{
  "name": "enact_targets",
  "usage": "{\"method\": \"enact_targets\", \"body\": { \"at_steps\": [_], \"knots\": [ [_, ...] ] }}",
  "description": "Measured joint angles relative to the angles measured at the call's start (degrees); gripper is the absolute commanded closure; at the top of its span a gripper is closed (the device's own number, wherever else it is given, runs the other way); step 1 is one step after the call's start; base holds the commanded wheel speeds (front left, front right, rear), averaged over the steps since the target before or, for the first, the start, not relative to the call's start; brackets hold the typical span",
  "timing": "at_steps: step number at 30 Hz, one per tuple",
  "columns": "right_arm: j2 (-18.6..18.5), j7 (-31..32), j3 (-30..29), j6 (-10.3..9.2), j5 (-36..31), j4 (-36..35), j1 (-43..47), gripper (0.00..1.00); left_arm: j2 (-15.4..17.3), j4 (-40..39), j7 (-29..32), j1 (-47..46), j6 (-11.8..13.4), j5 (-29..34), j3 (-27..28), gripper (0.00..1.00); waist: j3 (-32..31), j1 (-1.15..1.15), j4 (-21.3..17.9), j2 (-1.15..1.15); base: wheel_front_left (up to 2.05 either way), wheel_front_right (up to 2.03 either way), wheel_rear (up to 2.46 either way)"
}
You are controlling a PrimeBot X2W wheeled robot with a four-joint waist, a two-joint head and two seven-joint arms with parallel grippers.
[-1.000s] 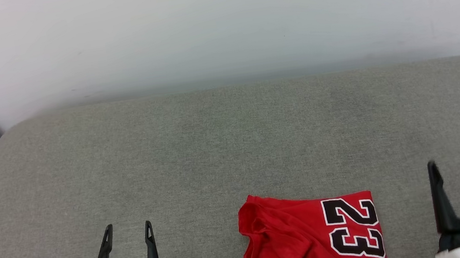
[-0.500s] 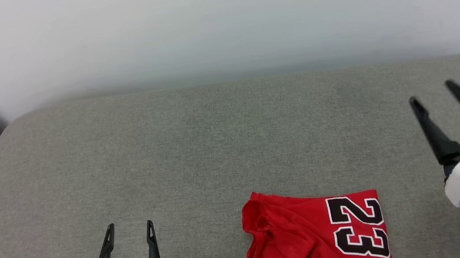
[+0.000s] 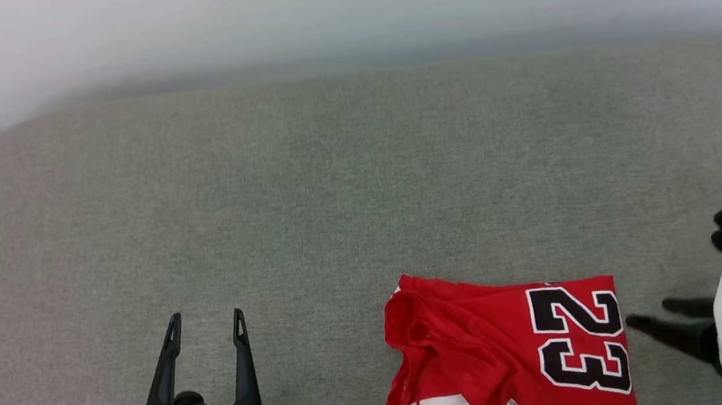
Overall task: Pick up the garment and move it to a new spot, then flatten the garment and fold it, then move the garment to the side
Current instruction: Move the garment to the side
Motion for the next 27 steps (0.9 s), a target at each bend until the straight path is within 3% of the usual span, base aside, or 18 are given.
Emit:
{"method": "enact_targets", "body": {
  "at_steps": [14,19,20,21,27],
  "knots": [
    [3.6,-0.25,6.69,0.02,9.55,5.81,-1.32,0.0,-0.87,-0.2,0.0,-5.35,-0.79,0.32,-0.87,0.0,8.62,0.0,2.83,0.0,0.0,0.0,0.0],
    [2.55,-1.1,10.85,0.07,9.8,6.52,-3.13,0.03,-0.9,0.0,0.0,-5.82,-0.86,0.33,-1.01,0.0,9.54,0.0,3.59,0.0,0.0,0.0,0.0],
    [2.2,-1.65,11.46,0.07,9.71,6.61,-3.27,0.73,-0.91,0.07,0.0,-5.85,-0.86,0.32,-1.0,0.0,9.52,0.0,3.64,0.0,0.0,0.0,0.0],
    [1.97,-2.37,11.95,0.07,9.61,6.89,-3.36,1.0,-0.92,0.18,0.0,-5.86,-0.85,0.32,-1.01,0.0,9.42,0.0,3.67,0.0,0.0,0.0,0.0],
    [0.1,-6.34,15.99,0.07,9.28,7.09,-4.35,1.0,-0.99,0.87,0.0,-5.59,-0.76,0.22,-0.8,0.0,7.69,0.0,3.24,0.0,0.0,0.0,0.0]
  ]
}}
